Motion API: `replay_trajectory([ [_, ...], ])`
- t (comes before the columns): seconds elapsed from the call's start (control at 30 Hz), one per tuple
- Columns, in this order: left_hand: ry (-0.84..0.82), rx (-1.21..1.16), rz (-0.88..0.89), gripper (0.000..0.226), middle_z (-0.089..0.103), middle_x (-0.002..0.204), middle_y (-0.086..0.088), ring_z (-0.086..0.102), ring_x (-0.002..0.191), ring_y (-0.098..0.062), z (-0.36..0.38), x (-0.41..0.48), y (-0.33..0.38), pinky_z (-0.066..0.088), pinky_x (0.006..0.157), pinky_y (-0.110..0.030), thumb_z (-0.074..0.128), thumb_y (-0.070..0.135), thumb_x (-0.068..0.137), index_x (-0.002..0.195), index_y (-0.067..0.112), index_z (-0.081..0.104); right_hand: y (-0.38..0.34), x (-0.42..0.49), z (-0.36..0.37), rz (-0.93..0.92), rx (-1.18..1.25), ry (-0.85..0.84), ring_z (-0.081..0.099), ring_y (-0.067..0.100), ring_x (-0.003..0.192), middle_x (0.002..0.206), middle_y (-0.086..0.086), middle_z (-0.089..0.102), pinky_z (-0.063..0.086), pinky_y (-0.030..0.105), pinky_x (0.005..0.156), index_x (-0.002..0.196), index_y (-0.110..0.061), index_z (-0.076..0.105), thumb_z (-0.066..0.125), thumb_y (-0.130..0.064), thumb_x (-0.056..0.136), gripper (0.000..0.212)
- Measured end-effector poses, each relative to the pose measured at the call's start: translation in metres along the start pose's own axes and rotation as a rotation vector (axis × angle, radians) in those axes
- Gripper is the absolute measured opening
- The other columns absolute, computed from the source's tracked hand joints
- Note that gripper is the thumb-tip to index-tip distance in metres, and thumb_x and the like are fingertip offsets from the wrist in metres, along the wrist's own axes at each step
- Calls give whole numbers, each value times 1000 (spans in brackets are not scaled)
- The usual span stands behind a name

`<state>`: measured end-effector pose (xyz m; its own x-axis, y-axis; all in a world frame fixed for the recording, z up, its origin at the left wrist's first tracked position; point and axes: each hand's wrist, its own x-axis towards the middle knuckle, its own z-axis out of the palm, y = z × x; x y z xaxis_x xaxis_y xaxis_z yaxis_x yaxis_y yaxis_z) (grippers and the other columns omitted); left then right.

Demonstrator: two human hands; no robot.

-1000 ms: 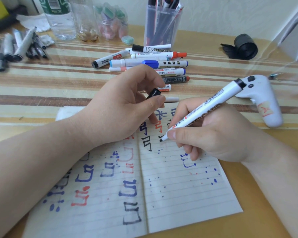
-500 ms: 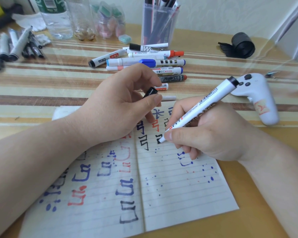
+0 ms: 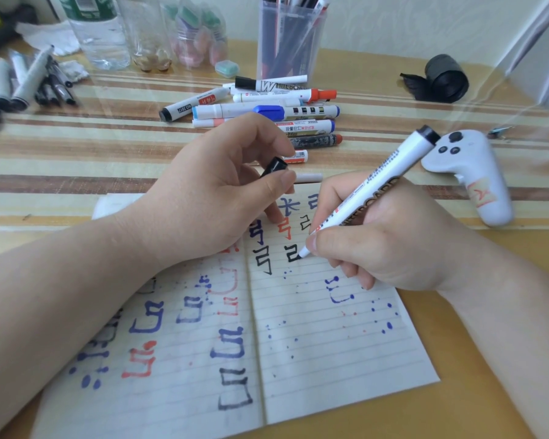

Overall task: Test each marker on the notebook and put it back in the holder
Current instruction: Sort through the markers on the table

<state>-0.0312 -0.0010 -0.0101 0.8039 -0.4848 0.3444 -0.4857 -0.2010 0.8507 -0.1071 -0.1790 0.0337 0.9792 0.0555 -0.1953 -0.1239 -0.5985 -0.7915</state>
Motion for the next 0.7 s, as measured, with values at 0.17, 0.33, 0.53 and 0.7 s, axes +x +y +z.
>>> replay_trajectory([
  [0.17,-2,-13,-4,15,72,89,5,76,65,-19,0,0,-2,52,59,-33,68,20,93,102,26,57,3,2,-2,4,38,-71,55,6,36,47,1,62,42,17,36,57,-17,69,77,-11,79,24],
  [0.33,-11,-3,10,16,70,88,7,76,66,-20,0,1,-2,52,60,-32,69,17,94,103,24,57,10,4,-4,-85,82,-104,57,11,43,51,3,63,44,21,40,57,-17,66,78,-7,83,30],
  [0.53,1,-31,-8,26,69,90,1,76,66,-24,0,2,-1,57,63,-40,75,23,83,99,31,57,25,6,-8,-196,266,-117,55,15,47,56,4,62,44,26,42,75,-10,69,75,-16,79,9],
  [0.7,-6,37,-39,27,77,86,7,76,68,-15,-1,2,1,62,70,-41,85,16,81,92,24,62,33,13,-8,-251,400,-103,40,18,40,49,7,48,33,21,40,77,-9,67,72,-10,79,5],
])
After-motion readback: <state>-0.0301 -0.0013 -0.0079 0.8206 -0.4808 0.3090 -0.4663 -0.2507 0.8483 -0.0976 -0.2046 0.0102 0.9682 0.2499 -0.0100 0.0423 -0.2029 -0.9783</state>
